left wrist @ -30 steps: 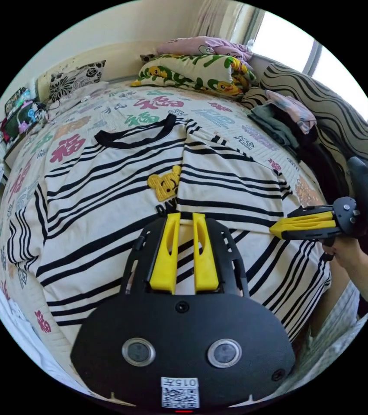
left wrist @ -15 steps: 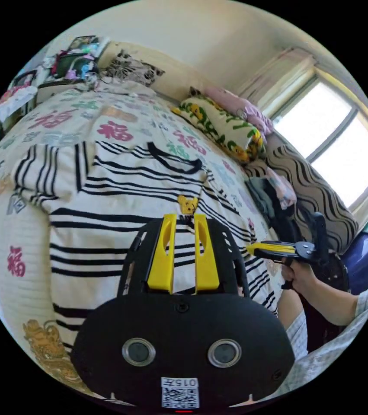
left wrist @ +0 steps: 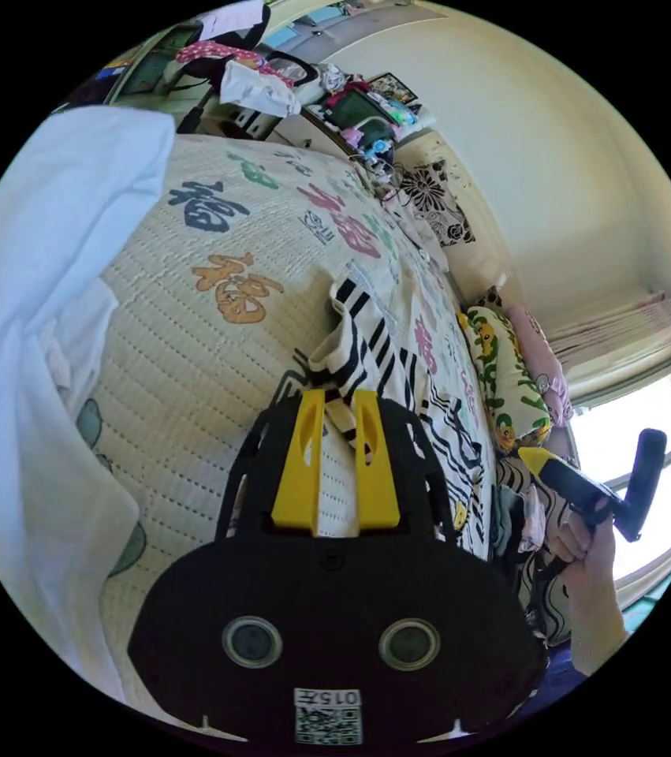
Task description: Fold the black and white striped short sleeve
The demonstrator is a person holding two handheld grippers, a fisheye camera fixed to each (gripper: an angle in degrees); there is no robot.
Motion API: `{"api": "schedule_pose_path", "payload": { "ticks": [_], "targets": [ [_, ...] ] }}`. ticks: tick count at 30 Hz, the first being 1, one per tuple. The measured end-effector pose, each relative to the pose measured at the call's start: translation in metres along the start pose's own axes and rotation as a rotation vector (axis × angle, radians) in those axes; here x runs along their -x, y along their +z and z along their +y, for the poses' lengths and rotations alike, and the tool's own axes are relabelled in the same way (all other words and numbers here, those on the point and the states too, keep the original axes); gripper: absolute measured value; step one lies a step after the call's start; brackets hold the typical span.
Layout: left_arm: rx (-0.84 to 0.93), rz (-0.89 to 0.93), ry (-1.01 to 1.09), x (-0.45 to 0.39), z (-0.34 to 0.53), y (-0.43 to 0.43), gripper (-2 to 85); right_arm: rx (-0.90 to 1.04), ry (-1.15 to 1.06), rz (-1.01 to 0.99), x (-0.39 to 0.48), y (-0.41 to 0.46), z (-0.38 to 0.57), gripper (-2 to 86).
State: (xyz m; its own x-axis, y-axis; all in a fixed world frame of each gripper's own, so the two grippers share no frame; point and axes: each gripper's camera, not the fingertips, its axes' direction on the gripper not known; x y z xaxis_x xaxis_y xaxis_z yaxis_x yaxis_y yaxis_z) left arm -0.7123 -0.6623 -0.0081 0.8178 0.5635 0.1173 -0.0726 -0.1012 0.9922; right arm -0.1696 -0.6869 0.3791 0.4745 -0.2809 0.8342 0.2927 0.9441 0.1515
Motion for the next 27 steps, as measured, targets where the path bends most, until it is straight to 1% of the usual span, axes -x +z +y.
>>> {"api": "schedule_pose_path", "payload": {
  "ticks": [2, 5, 7, 9, 11, 14, 15, 17, 20, 24, 27],
  "targets": [
    [-0.022, 0.048, -0.043, 0.005, -0.002, -0.015, 0.1, 0.017, -0.008, -0.020, 0.009, 0.022, -0.032, 0.9],
    [-0.133, 0.093, -0.038, 0.006, 0.023, -0.064, -0.5, 0.053, -0.046, -0.002, 0.023, 0.063, -0.083, 2.1],
    [-0.164, 0.127, -0.052, 0.009, 0.042, -0.085, -0.6, 0.102, -0.073, 0.034, 0.033, 0.093, -0.113, 3.7],
    [-0.203, 0.169, -0.059, 0.011, 0.057, -0.102, -0.5, 0.179, -0.110, 0.024, 0.048, 0.131, -0.149, 6.4],
    [-0.211, 0.179, -0.074, 0.012, 0.053, -0.107, -0.1, 0.244, -0.132, 0.023, 0.060, 0.158, -0.170, 8.4],
    [-0.178, 0.158, -0.026, 0.005, 0.038, -0.115, 1.6, 0.375, -0.125, 0.067, 0.072, 0.207, -0.197, 10.6],
    [-0.173, 0.154, -0.023, 0.003, 0.035, -0.120, 2.5, 0.425, -0.123, 0.082, 0.074, 0.224, -0.206, 10.0],
    [-0.176, 0.141, -0.018, -0.002, 0.032, -0.128, 3.8, 0.447, -0.119, 0.118, 0.076, 0.239, -0.216, 8.3],
    [-0.225, 0.091, 0.003, -0.010, 0.032, -0.144, 5.2, 0.404, -0.120, 0.197, 0.072, 0.241, -0.232, 0.9],
    [-0.155, 0.175, 0.010, -0.023, 0.014, -0.134, 8.0, 0.361, -0.073, 0.133, 0.056, 0.232, -0.256, -0.4],
    [-0.188, 0.186, -0.015, -0.030, 0.002, -0.132, 7.9, 0.353, -0.060, 0.120, 0.050, 0.230, -0.266, -0.6]
  ]
}}
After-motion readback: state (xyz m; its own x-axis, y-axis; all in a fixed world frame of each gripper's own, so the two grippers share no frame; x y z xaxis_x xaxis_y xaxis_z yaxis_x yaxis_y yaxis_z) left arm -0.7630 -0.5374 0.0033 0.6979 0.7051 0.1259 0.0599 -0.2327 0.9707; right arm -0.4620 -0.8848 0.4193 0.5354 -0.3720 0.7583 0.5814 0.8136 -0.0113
